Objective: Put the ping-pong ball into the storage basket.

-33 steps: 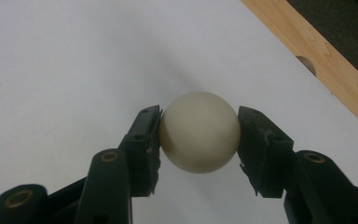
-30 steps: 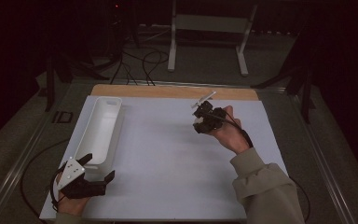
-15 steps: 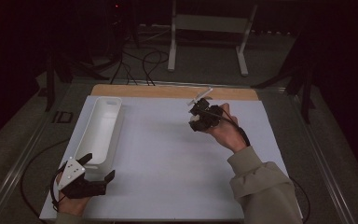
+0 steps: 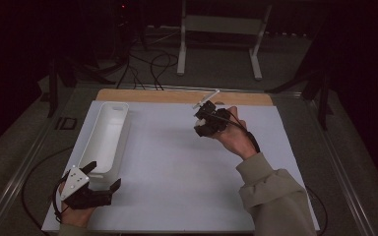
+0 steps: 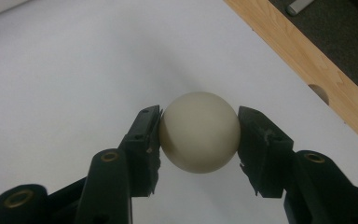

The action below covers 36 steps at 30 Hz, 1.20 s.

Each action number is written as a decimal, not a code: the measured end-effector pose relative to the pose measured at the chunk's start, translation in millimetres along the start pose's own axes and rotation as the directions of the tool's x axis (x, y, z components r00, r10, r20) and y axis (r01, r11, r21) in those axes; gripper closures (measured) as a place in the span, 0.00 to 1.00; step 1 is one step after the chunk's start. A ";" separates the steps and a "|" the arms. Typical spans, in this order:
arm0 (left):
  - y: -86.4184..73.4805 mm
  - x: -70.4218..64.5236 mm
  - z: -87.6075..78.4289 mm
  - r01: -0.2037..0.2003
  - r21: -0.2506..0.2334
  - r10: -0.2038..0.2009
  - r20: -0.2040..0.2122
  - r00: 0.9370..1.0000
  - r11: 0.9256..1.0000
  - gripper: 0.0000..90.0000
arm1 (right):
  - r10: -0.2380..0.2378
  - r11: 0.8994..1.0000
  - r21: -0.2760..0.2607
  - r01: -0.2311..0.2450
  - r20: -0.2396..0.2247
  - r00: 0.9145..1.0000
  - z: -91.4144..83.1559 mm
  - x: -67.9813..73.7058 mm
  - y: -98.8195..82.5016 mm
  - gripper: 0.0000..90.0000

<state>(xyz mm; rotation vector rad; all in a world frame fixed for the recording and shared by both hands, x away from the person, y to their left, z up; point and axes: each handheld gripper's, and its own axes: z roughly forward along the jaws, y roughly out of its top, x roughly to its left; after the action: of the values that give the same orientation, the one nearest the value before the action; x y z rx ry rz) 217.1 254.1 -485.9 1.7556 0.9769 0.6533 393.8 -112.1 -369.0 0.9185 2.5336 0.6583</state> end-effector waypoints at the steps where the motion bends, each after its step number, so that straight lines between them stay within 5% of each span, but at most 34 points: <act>1: 0.0 0.0 0.0 0.000 0.000 0.000 0.000 1.000 1.000 0.00 | 0.000 1.000 0.000 0.000 0.000 1.000 0.0 0.0 0.0 0.56; 36: -0.8 0.3 0.3 0.001 0.005 -0.001 -0.002 1.000 1.000 0.00 | -0.025 0.999 -0.026 0.024 -0.038 0.999 3.6 18.8 30.4 0.56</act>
<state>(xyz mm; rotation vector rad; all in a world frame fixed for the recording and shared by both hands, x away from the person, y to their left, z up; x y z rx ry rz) 217.3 254.4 -486.7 1.7591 0.9809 0.6524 397.1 -77.8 -358.9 0.8726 2.5597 0.7052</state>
